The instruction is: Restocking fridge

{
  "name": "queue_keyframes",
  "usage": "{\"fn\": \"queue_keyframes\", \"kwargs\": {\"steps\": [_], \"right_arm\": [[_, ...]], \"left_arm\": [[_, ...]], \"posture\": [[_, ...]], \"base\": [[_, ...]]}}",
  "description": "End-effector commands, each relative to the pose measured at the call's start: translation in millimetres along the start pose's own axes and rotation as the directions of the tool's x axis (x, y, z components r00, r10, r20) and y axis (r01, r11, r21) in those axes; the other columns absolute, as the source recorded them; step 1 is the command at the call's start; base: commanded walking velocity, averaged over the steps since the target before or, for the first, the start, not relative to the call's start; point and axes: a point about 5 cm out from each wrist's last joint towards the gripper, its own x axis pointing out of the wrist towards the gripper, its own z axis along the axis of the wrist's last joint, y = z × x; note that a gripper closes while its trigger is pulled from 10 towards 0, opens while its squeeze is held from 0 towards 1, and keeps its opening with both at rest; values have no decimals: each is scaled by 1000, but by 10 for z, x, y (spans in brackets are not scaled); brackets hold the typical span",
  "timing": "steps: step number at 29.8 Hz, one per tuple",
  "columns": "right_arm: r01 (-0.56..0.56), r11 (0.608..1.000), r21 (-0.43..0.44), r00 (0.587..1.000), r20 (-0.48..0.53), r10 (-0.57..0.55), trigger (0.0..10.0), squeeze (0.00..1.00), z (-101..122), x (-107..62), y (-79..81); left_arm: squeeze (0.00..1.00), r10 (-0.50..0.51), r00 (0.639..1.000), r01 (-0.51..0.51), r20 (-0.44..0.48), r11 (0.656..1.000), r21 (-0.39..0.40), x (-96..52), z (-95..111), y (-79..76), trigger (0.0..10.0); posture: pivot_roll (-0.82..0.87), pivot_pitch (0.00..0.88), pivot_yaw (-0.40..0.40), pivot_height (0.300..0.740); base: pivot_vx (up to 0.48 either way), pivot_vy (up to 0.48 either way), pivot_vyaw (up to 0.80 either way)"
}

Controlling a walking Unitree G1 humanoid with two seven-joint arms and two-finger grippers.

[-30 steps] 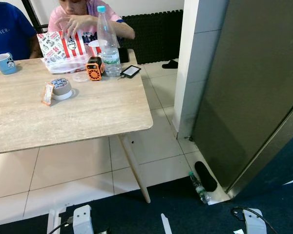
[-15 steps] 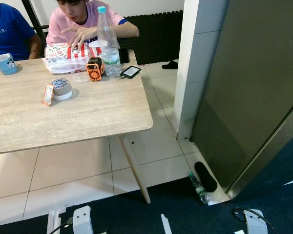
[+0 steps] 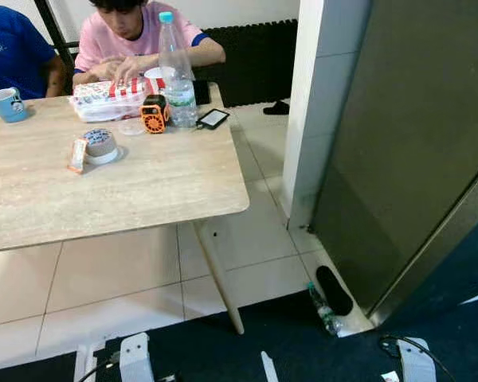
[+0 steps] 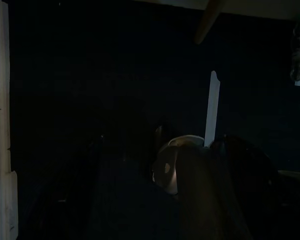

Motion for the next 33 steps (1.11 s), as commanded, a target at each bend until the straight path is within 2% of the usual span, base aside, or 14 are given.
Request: {"fn": "queue_keyframes", "kwargs": {"steps": [1,4,8,33], "right_arm": [[5,1000,4,1000,9,-5,10000,0,16,-1,-8],[3,1000,7,1000,11,-3,10000,0,18,-1,-6],[7,999,-32,1000,-3,-7,10000,0,0,-1,-11],[2,999,-41,1000,-11,-2,10000,0,-29,2,10]], "left_arm": [[0,-4,1000,4,-31,1000,-9,-5,-94,-29,10000],[0,-2,999,1,-35,1000,-11,-10,-110,-21,10000],[0,4,1000,-4,-31,1000,-24,-15,-112,-2,10000],[0,11,999,-12,-32,1000,-13,-26,-107,42,10000]], "posture": [[-15,0,18,740],[2,0,13,740],[2,0,13,740],[1,0,21,740]], "base": [[0,0,0],[0,0,0],[0,0,0],[0,0,0]]}}
